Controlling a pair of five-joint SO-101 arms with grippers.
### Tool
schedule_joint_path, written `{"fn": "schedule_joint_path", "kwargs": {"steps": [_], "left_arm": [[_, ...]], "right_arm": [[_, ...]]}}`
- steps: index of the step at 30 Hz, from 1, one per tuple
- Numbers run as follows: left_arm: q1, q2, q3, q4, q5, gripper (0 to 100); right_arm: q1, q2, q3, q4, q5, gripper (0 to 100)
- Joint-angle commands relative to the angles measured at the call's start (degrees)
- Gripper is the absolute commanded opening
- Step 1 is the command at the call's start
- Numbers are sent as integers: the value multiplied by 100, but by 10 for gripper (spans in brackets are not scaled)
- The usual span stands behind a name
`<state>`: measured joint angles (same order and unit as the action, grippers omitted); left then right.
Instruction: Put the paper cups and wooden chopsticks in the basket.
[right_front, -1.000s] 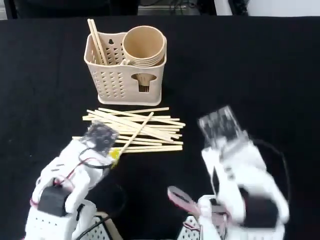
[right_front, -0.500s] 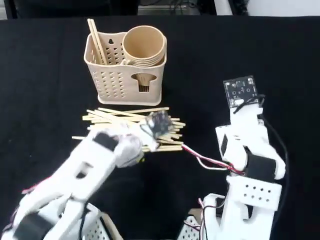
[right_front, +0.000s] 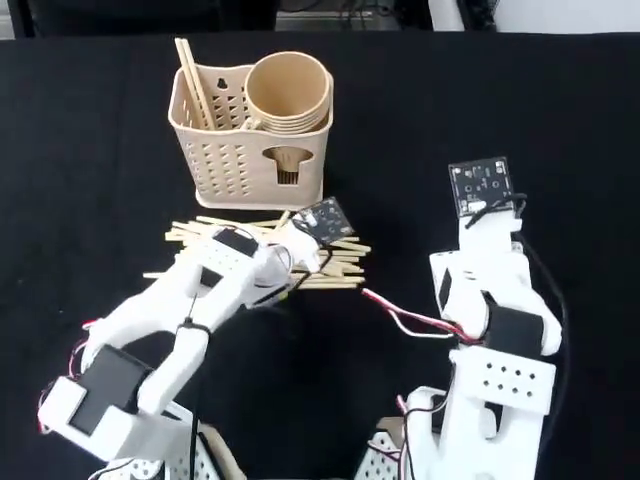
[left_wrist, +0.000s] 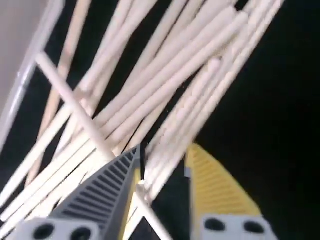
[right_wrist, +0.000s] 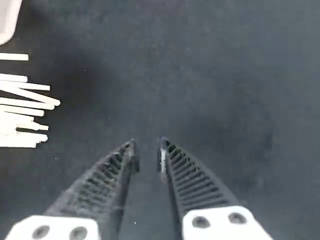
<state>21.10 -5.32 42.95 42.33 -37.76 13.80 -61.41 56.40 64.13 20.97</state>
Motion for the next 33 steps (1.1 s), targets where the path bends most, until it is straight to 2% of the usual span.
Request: {"fn": "schedule_joint_path", "kwargs": {"steps": [1, 9, 13, 25, 29, 33], "left_arm": [[84, -44, 40, -88, -273, 89], [233, -53, 136, -35, -290, 36], [242, -202, 13, 299, -273, 30], [171, -2022, 769, 387, -26, 30], [-48, -2514, 866, 396, -18, 30], [-418, -2910, 796, 387, 369, 30]], "right_arm": [[35, -22, -13, -114, -53, 82], [35, -22, 48, -123, -35, 81], [35, -22, 48, -123, -26, 81], [35, -22, 48, -123, -9, 81], [35, -22, 48, -123, -9, 81], [35, -22, 48, -123, -9, 81]]}}
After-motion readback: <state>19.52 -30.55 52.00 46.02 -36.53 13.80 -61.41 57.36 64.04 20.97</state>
